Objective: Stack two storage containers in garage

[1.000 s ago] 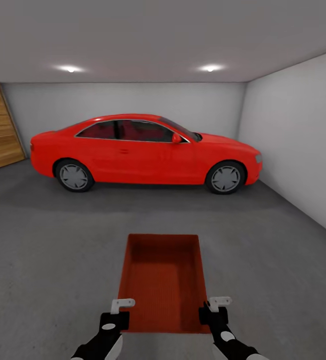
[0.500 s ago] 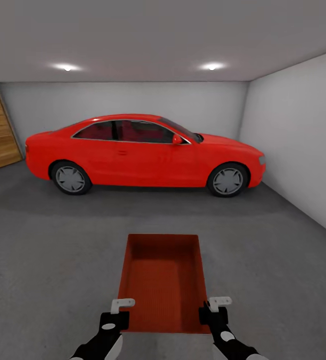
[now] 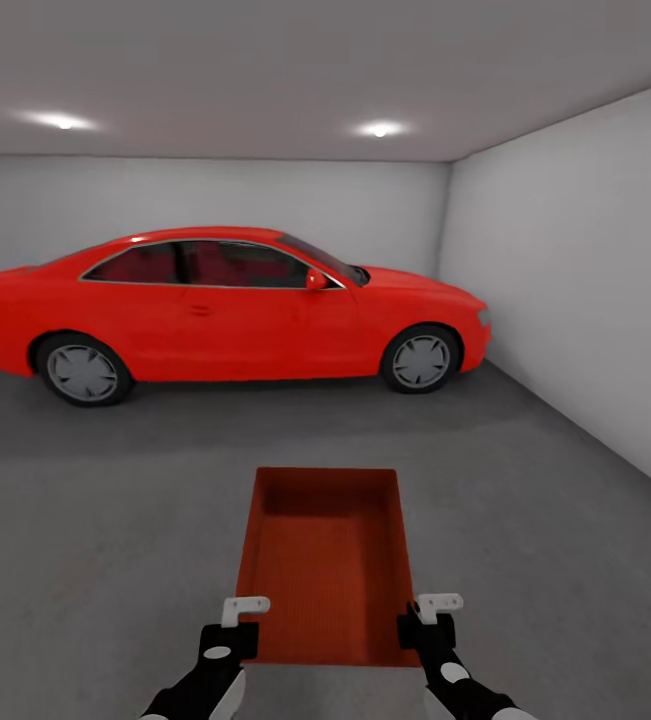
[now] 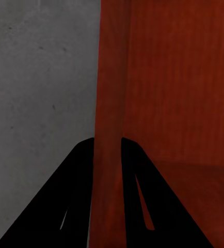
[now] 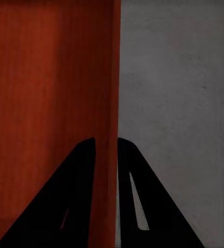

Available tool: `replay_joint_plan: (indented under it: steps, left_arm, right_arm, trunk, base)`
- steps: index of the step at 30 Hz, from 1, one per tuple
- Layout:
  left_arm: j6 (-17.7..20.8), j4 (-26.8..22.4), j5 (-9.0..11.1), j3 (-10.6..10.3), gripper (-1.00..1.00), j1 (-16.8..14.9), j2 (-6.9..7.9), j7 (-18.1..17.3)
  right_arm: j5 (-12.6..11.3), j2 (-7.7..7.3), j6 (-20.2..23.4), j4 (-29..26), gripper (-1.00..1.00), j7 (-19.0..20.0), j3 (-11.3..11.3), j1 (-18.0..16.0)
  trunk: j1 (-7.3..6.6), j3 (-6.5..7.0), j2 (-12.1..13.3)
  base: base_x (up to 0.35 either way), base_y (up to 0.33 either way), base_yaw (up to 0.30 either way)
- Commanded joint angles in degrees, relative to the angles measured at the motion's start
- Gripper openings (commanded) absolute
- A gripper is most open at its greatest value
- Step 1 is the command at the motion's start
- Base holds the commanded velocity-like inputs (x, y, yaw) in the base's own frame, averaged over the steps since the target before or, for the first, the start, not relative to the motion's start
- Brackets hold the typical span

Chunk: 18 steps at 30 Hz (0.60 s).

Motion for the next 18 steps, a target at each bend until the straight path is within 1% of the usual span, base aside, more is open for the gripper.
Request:
replay_joint_plan:
  steps: [1,18]
  left_arm:
    - [0.1,0.8,0.9,-1.5,-1.0,0.0,0.28,0.5]
    - [0.2,0.9,0.9,-1.5,-1.0,0.0,0.28,0.5]
  right_arm:
    - [0.4,-0.14,-4.3,-0.1,-1.0,0.0,-0.2,-0.1]
    - [0.4,-0.12,-4.3,-0.1,-1.0,-0.1,-0.1,-0.1]
  trunk:
    - [0.05,-0.12,-0.1]
    - [0.05,-0.6,-0.1]
  base:
    - [0.322,0.0,-0.265]
    - [0.322,0.0,-0.265]
